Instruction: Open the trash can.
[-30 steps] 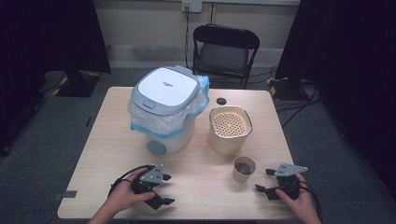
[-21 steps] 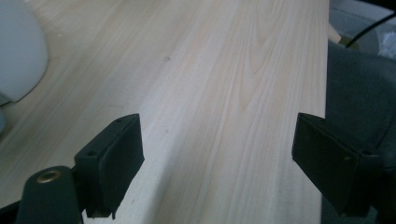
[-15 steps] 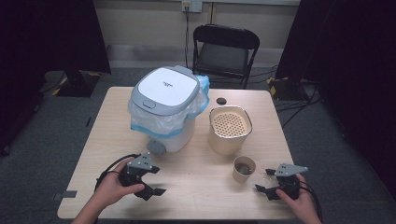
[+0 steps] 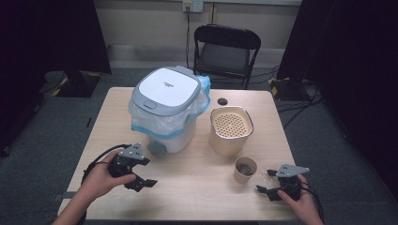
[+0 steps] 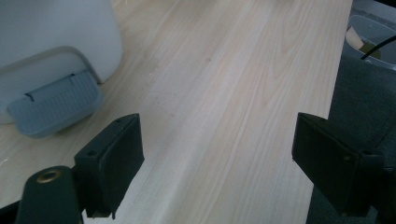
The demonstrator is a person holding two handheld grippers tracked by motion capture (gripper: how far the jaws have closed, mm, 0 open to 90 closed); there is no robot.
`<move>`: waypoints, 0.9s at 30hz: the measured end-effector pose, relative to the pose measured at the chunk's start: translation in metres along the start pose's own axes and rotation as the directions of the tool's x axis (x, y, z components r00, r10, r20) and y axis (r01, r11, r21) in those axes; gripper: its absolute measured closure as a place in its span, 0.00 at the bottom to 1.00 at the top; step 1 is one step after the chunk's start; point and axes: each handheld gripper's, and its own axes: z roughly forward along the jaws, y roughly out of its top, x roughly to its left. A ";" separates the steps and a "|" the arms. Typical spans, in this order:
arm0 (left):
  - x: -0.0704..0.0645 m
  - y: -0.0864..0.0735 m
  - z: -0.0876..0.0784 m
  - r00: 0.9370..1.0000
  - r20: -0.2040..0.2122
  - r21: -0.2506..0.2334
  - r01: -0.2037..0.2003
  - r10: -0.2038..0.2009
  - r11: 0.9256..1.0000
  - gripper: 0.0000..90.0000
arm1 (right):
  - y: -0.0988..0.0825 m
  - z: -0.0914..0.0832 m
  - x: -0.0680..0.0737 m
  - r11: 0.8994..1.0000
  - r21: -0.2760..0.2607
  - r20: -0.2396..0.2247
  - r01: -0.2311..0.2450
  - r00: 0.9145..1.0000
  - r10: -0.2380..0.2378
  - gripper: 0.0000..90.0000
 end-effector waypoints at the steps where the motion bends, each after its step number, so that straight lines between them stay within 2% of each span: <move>1: 0.001 0.001 -0.002 1.000 -0.003 0.004 -0.003 0.003 1.000 0.18 | 0.000 0.000 0.000 1.000 0.000 0.001 0.000 1.000 0.000 0.21; 13: 0.004 0.021 -0.018 1.000 -0.014 0.006 0.004 -0.004 1.000 0.18 | 0.000 0.000 0.001 1.000 0.001 0.006 -0.005 1.000 0.005 0.22; 16: 0.005 0.026 -0.023 1.000 -0.020 0.010 -0.006 0.007 1.000 0.18 | 0.000 0.000 0.001 1.000 0.001 0.007 -0.005 1.000 0.005 0.21; 20: 0.006 0.032 -0.030 1.000 -0.028 -0.005 0.011 -0.011 1.000 0.18 | 0.000 0.000 0.001 1.000 0.002 0.008 -0.006 1.000 0.006 0.22; 21: 0.007 0.033 -0.032 1.000 -0.029 0.001 0.002 -0.002 1.000 0.18 | 0.000 0.000 0.001 1.000 0.001 0.008 -0.007 1.000 0.007 0.21; 27: 0.009 0.044 -0.040 0.999 -0.038 -0.011 0.019 -0.019 1.000 0.18 | 0.000 -0.001 0.001 1.000 0.003 0.011 -0.007 1.000 0.007 0.21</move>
